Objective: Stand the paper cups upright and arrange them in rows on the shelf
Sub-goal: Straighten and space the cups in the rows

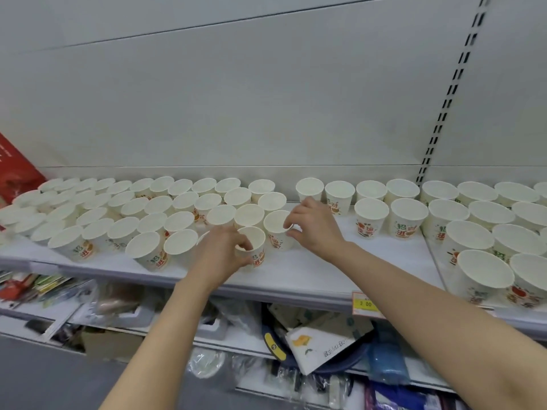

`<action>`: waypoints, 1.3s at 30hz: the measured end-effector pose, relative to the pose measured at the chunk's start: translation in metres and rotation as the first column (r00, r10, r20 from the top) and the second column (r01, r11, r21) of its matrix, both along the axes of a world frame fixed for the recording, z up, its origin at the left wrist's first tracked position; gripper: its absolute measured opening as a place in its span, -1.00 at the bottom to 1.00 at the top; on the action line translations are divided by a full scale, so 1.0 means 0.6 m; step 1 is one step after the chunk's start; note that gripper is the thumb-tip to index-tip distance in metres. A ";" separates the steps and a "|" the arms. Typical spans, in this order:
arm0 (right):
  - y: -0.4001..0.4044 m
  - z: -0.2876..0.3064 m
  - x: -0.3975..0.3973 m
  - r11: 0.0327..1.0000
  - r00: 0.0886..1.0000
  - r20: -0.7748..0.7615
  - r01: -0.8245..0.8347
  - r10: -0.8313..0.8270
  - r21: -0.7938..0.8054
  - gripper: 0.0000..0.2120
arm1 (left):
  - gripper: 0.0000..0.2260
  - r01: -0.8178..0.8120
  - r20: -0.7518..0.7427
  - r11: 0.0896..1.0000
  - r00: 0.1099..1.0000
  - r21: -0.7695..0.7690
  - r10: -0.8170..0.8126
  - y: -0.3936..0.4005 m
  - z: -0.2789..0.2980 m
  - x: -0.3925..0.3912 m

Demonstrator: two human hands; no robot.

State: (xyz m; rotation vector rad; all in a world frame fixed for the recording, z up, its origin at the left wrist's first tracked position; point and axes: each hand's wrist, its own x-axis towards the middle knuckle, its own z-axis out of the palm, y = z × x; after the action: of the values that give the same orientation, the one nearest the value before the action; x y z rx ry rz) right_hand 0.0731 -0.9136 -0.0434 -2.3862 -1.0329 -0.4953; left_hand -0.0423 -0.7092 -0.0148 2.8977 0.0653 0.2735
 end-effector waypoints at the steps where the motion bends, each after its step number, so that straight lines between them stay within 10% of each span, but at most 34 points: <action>1: 0.002 0.003 -0.004 1.000 1.000 -0.004 0.000 0.000 -0.009 -0.88 | -0.90 -0.006 -0.001 1.000 1.000 0.019 0.006 -0.002 -0.001 0.003; 12: -0.151 0.025 -0.077 0.959 0.970 -0.050 0.242 -0.237 0.145 -0.94 | -0.90 0.213 0.039 0.955 0.977 -0.208 -0.209 -0.082 -0.003 0.037; 22: -0.318 0.035 -0.121 0.831 0.832 -0.051 0.544 -0.552 -0.111 -0.97 | -0.94 0.415 0.035 0.893 0.909 -0.177 -0.415 -0.261 -0.001 0.118; 39: -0.336 0.023 -0.089 0.884 0.902 0.043 0.431 -0.430 -0.182 -0.83 | -0.92 0.402 0.057 0.906 0.916 -0.134 -0.398 -0.302 -0.017 0.124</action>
State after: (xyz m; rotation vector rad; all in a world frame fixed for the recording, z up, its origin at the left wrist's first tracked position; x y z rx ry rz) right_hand 0.0199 -1.1154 -0.0295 -2.7984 -0.5586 -0.5730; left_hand 0.0319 -0.8905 -0.0250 2.6801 -0.4905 0.2233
